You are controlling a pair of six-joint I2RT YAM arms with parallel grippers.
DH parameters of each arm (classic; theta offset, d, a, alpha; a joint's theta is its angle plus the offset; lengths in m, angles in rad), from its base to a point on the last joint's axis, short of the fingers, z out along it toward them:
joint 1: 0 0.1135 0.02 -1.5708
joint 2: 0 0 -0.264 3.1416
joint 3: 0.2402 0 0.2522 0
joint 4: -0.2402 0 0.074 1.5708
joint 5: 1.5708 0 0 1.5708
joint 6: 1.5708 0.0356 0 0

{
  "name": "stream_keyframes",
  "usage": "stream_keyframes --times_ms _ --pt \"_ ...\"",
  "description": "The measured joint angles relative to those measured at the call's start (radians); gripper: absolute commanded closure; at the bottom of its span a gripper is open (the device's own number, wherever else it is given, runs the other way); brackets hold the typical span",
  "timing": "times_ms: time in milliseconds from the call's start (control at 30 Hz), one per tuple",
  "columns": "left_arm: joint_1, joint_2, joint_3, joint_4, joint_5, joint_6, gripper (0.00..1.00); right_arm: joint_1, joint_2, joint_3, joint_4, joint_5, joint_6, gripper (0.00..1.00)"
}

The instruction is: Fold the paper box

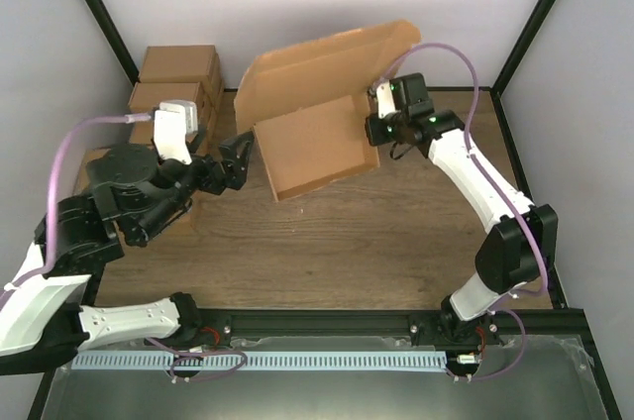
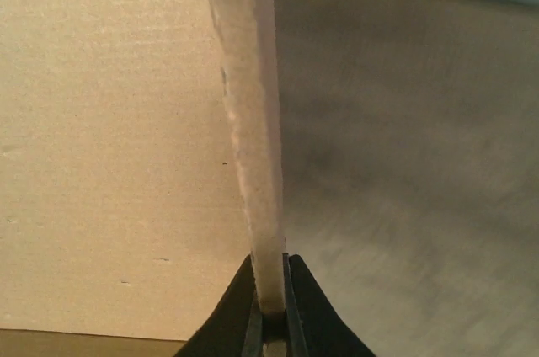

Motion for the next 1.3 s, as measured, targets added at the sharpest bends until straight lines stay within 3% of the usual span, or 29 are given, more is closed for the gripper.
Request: stream_keyframes --times_ms 200,400,633,1000,1300 --pt "0.103 0.006 -0.108 -0.023 0.029 -0.030 0.00 0.006 -0.018 -0.215 -0.058 -0.047 0.279 0.99" --pt "0.402 0.008 -0.285 0.007 0.243 -0.009 0.00 0.006 -0.113 -0.461 -0.099 -0.050 0.443 0.99" --pt "0.624 0.027 -0.548 0.174 0.532 0.040 0.00 0.006 -0.151 -0.587 -0.078 -0.019 0.510 0.95" --pt "0.664 0.048 -0.797 0.440 0.675 0.095 0.00 0.031 -0.084 -0.651 0.005 0.014 0.507 0.89" --pt "0.664 0.055 -0.854 0.523 0.618 0.036 0.00 0.055 -0.045 -0.678 0.052 -0.005 0.450 0.68"
